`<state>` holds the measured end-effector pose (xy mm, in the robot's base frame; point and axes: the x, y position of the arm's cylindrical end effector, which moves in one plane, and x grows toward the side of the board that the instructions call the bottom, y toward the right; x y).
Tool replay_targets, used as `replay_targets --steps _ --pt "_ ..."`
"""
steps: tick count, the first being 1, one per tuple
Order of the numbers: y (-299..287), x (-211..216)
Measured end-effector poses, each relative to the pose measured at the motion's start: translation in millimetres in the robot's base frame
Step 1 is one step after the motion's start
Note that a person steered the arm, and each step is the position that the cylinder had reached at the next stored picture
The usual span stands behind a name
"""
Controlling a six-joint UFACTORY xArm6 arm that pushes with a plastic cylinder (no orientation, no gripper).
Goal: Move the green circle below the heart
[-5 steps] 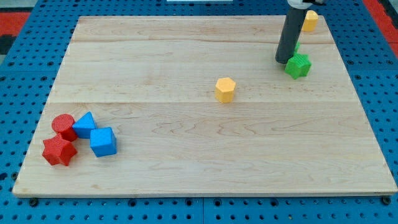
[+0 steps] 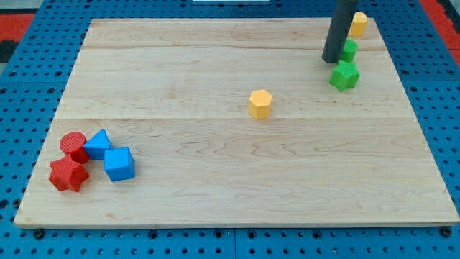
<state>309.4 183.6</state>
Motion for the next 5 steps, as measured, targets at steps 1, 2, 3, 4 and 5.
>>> replay_targets --steps 1,2,3,4,5 --pt "1 -5" --pt "4 -12" --pt "9 -17" --pt "20 -17" --pt "36 -17"
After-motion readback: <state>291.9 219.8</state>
